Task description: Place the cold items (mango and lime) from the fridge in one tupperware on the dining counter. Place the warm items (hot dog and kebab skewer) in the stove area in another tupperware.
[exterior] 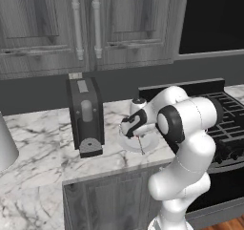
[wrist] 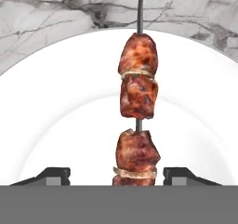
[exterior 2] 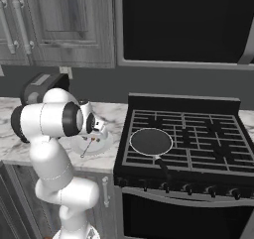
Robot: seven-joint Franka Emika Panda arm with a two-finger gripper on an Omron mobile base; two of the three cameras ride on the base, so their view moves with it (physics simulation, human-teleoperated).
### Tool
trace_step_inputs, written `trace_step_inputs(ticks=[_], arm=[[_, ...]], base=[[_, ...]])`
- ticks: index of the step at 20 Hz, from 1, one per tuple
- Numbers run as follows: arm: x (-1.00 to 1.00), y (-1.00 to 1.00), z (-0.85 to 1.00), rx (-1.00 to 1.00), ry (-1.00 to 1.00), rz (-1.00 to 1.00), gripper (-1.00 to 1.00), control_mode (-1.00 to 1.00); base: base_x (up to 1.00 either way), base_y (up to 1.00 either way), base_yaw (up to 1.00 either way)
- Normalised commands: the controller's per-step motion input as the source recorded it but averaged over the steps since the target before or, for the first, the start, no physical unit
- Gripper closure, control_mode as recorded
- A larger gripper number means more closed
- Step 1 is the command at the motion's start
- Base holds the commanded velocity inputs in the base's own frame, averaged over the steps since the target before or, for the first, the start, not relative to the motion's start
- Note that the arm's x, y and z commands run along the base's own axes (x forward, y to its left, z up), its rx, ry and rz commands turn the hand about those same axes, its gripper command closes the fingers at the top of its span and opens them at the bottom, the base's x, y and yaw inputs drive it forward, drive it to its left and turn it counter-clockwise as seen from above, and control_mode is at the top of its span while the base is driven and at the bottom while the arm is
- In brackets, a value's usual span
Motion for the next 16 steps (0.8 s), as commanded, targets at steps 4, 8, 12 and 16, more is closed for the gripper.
trace_step_inputs(ticks=[4, 8, 12, 16], arm=[[0.0, 0.0, -0.12, 0.0, 0.0, 0.0, 1.0, -1.0], [0.0, 0.0, -0.01, 0.0, 0.0, 0.0, 1.0, -1.0], [-0.01, -0.01, 0.07, 0.0, 0.0, -0.02, 1.0, -1.0], [-0.31, -0.08, 0.46, 0.0, 0.01, -0.04, 1.0, -1.0]], base=[[0.0, 0.0, 0.0], [0.0, 0.0, 0.0], [0.0, 0.0, 0.0], [0.0, 0.0, 0.0]])
